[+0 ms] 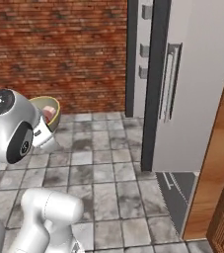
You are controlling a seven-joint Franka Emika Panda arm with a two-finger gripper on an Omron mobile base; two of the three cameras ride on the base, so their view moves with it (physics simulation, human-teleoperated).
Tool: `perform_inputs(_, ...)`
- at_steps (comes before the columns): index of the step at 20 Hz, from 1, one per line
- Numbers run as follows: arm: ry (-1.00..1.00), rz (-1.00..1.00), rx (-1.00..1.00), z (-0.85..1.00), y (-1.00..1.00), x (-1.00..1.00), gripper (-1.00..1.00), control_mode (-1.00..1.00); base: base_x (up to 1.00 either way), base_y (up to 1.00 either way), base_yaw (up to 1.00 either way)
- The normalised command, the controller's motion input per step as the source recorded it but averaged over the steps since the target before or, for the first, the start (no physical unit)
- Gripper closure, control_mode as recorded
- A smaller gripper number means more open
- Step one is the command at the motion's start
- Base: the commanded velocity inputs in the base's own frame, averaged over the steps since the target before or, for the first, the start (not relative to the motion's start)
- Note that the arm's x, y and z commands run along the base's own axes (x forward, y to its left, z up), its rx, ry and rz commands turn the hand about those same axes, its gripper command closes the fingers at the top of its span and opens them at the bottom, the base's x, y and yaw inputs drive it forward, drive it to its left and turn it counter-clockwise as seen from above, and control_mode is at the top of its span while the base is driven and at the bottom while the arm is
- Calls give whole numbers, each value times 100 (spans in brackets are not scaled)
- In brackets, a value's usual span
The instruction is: Place the bowl with the broccoli and carrot on the top shelf of the fridge. Place the bowl with the steaks on the second highest shelf of the fridge.
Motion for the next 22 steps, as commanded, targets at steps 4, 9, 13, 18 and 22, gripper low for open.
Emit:
perform_inputs(4, 0, 0, 0, 0, 0, 0, 100, 100, 100, 47, -13)
perform_inputs(9, 0, 0, 0, 0, 0, 0, 100, 100, 100, 55, -29)
perform_inputs(13, 0, 0, 0, 0, 0, 0, 100, 100, 93, 59, -58)
perform_inputs(18, 0, 0, 0, 0, 0, 0, 100, 100, 70, 63, -77)
perform_inputs(22, 0, 0, 0, 0, 0, 0, 100, 100, 58, 60, -80)
